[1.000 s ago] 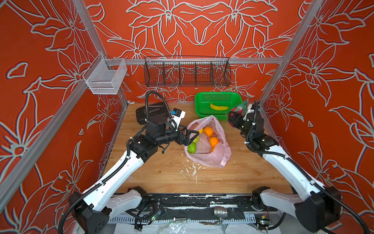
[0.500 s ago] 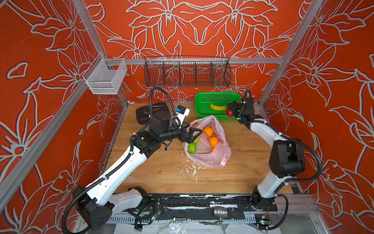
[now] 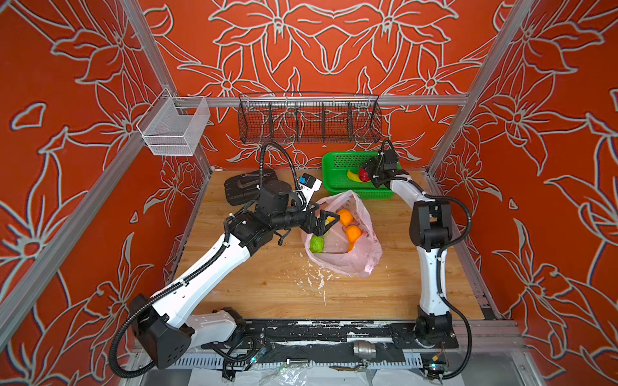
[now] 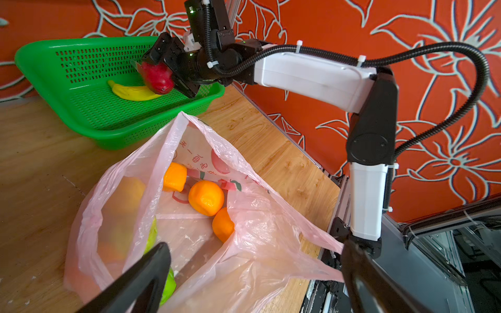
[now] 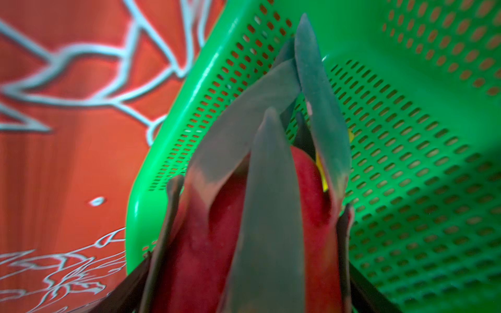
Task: Untie the knot of the plastic bag and take out the fruit
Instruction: 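Lift the dragon fruit out with the right gripper and carry it to the green basket, then open the right gripper to drop the dragon fruit into the green basket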
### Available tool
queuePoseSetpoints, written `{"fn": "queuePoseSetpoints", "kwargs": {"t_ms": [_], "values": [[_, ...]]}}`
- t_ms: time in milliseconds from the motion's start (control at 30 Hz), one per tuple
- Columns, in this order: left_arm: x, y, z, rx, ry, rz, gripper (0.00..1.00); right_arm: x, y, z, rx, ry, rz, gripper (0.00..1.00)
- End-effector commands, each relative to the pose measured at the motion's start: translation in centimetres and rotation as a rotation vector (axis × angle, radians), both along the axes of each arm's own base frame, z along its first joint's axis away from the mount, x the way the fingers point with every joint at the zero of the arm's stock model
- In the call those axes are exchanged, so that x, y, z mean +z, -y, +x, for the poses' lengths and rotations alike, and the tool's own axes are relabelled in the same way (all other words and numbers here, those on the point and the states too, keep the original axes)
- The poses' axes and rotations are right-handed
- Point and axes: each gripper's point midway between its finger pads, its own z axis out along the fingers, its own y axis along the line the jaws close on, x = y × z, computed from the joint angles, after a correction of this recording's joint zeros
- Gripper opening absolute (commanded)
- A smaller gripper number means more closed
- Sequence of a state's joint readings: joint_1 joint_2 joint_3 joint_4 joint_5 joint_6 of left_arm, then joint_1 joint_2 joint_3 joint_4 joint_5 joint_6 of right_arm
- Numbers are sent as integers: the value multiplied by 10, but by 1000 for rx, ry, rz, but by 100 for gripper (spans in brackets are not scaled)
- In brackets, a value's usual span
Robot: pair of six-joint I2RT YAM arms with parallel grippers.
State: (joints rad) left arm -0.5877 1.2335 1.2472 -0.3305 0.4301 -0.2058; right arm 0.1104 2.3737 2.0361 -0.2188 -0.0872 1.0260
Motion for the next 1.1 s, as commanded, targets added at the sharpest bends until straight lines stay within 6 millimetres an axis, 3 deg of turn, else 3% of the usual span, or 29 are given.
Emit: {"fn": "queuePoseSetpoints", "kwargs": {"t_ms": [0,133,333,467,867,1067], "values": [[5,0,0,4,15,9,97,-5,2,8,-33,-29,30,50],[3,-1,0,14,13,19,97,-23,3,10,-31,-78,13,54],[-1,-4,0,28,2,29,97,-26,0,7,-9,-98,15,81],[-2,-5,-1,33,-4,31,97,-3,1,4,17,-63,-18,97],[-1,-12,-5,68,-5,14,97,58,23,-20,-32,-8,-92,97],[-18,-34,6,210,-46,86,97,108,28,-49,-23,91,-119,97]]}}
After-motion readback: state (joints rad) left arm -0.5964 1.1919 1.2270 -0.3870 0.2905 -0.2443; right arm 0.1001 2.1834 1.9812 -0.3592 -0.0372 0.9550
